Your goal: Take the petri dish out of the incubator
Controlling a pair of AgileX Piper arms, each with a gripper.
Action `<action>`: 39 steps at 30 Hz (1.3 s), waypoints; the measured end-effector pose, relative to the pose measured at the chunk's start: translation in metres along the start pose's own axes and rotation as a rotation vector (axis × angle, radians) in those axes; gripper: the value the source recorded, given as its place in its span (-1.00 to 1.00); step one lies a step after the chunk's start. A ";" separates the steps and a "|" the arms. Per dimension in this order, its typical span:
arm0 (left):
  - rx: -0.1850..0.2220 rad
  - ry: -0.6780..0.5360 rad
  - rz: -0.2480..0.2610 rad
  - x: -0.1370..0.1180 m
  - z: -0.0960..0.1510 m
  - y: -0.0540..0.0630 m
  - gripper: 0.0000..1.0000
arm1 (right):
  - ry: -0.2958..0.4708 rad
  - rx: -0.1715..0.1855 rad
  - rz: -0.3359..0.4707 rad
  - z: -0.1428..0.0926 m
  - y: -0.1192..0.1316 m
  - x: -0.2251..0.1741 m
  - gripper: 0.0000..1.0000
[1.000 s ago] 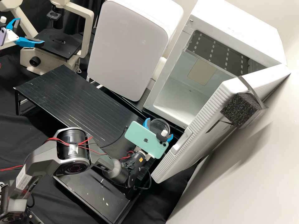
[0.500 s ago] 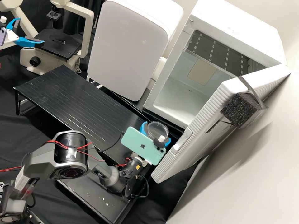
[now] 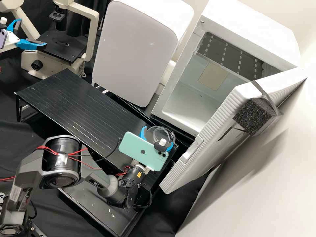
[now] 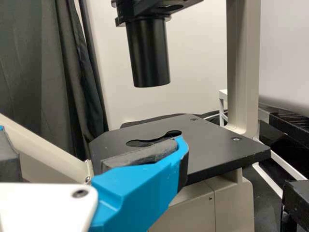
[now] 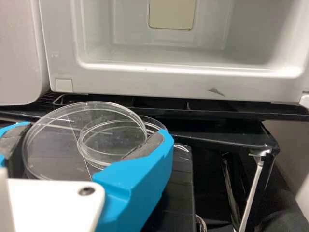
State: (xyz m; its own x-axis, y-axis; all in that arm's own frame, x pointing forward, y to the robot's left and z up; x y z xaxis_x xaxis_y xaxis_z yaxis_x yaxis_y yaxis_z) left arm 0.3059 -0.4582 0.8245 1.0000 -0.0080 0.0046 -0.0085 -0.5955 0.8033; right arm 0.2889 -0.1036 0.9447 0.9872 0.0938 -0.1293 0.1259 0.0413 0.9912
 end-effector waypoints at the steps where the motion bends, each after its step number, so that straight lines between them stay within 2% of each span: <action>1: 0.000 0.000 0.000 0.000 0.000 0.000 1.00 | 0.000 -0.001 0.003 0.000 0.001 0.000 -1.00; 11: 0.000 0.000 0.000 0.000 0.000 0.000 1.00 | -0.004 -0.004 0.010 0.001 0.003 -0.001 -1.00; 17: 0.000 0.000 0.000 0.000 0.000 0.000 1.00 | 0.006 -0.026 0.030 0.000 0.012 0.002 -1.00; 23: 0.000 0.000 0.000 0.000 0.000 0.000 1.00 | -0.005 -0.021 0.062 -0.001 0.018 0.013 -1.00; 27: 0.000 0.000 0.000 0.000 0.000 0.000 1.00 | -0.007 -0.025 0.052 -0.004 0.016 0.024 -1.00; 39: 0.000 0.000 0.000 0.000 0.000 0.000 1.00 | -0.039 -0.006 0.034 0.001 0.010 0.032 -1.00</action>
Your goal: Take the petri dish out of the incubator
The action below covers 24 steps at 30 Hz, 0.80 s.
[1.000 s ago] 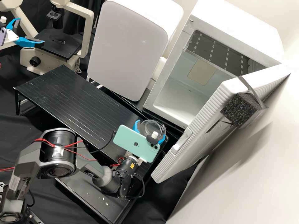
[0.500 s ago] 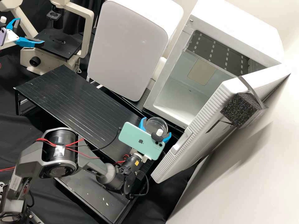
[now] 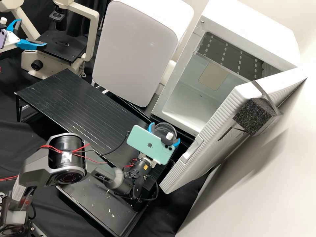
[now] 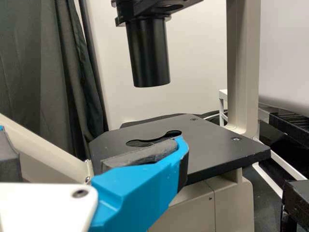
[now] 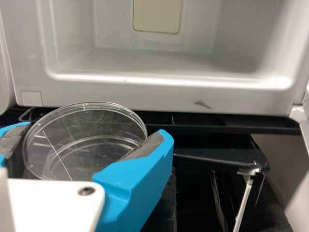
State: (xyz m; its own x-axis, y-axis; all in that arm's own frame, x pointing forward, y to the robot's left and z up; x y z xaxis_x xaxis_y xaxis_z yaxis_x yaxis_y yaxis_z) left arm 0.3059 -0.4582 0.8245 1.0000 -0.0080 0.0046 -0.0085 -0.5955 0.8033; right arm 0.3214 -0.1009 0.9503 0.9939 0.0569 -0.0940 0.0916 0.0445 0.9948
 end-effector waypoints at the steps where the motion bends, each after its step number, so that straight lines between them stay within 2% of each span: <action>1: 0.000 0.000 0.000 0.000 0.000 0.000 1.00 | 0.000 0.000 0.000 0.001 0.000 0.001 -1.00; 5: 0.000 0.000 0.000 0.000 0.000 0.000 1.00 | -0.009 0.005 -0.005 0.004 -0.001 0.002 -1.00; 6: 0.000 0.000 0.000 0.000 0.000 0.000 1.00 | -0.011 0.005 -0.005 0.004 -0.001 0.002 1.00; 7: 0.000 0.000 0.000 0.000 0.000 0.000 1.00 | -0.010 0.005 -0.008 0.004 -0.002 0.003 1.00; 8: 0.000 0.000 0.000 0.000 0.000 0.000 1.00 | -0.010 0.003 -0.009 0.004 -0.002 0.004 -1.00; 9: 0.000 0.000 0.000 0.000 0.000 0.000 1.00 | -0.010 0.004 -0.013 0.005 -0.003 0.005 1.00; 24: 0.000 0.000 0.000 0.000 0.000 0.000 1.00 | -0.014 0.007 -0.018 0.007 -0.004 0.009 1.00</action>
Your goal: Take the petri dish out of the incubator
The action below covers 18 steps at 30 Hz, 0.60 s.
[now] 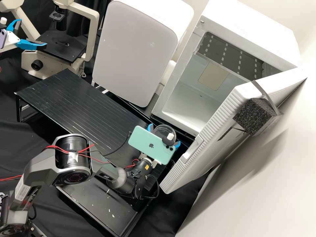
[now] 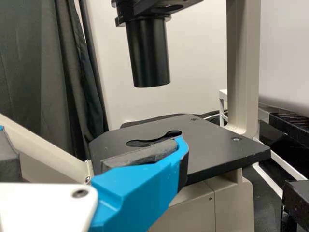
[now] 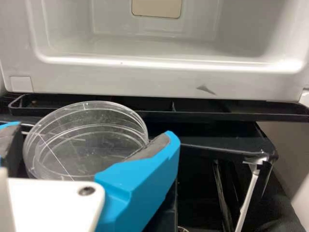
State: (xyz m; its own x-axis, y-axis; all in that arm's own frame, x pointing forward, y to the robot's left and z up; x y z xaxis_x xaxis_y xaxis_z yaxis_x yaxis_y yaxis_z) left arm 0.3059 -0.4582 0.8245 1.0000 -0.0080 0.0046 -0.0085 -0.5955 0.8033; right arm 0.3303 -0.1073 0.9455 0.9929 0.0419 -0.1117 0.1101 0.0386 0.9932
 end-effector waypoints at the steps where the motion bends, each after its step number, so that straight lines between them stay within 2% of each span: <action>1: 0.000 0.000 0.000 0.000 0.000 0.000 1.00 | 0.000 0.000 0.000 0.000 0.000 0.000 1.00; 18: 0.000 0.000 0.000 0.000 0.000 0.000 1.00 | 0.027 0.013 0.034 0.004 0.005 -0.016 1.00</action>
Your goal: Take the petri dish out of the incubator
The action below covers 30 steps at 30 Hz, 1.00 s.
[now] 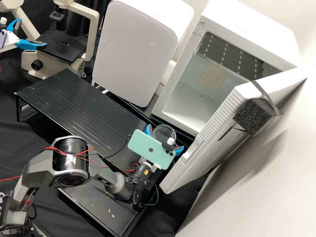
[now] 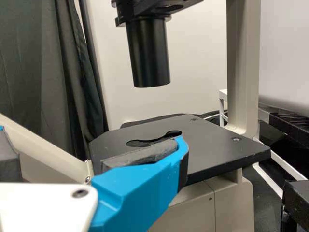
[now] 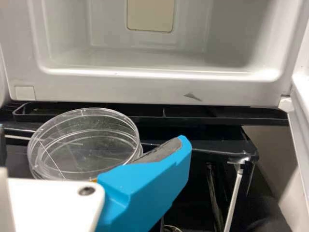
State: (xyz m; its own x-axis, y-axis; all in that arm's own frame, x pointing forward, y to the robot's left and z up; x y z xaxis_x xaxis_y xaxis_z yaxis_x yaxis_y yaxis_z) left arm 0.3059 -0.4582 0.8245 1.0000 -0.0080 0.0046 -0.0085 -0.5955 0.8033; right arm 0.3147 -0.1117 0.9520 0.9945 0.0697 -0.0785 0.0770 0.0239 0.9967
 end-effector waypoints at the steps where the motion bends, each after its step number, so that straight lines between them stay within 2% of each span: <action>1: 0.000 0.000 0.000 0.000 0.000 0.000 1.00 | 0.000 0.000 0.000 0.000 0.000 0.000 1.00; 13: 0.000 0.000 0.000 0.000 0.000 0.000 1.00 | 0.015 -0.001 -0.018 -0.005 -0.005 0.005 1.00; 22: 0.000 0.000 0.000 0.000 0.000 0.000 1.00 | -0.032 -0.002 -0.034 -0.001 -0.007 0.006 1.00; 30: 0.000 0.000 0.000 0.000 0.000 0.000 1.00 | -0.035 -0.002 -0.034 -0.001 -0.007 0.006 1.00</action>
State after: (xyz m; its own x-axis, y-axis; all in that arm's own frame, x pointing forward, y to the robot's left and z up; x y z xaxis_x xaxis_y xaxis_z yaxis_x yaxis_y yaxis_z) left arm 0.3059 -0.4582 0.8245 1.0000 -0.0080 0.0046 -0.0085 -0.5955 0.8033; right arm 0.3200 -0.1107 0.9448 0.9931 0.0340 -0.1119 0.1110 0.0276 0.9934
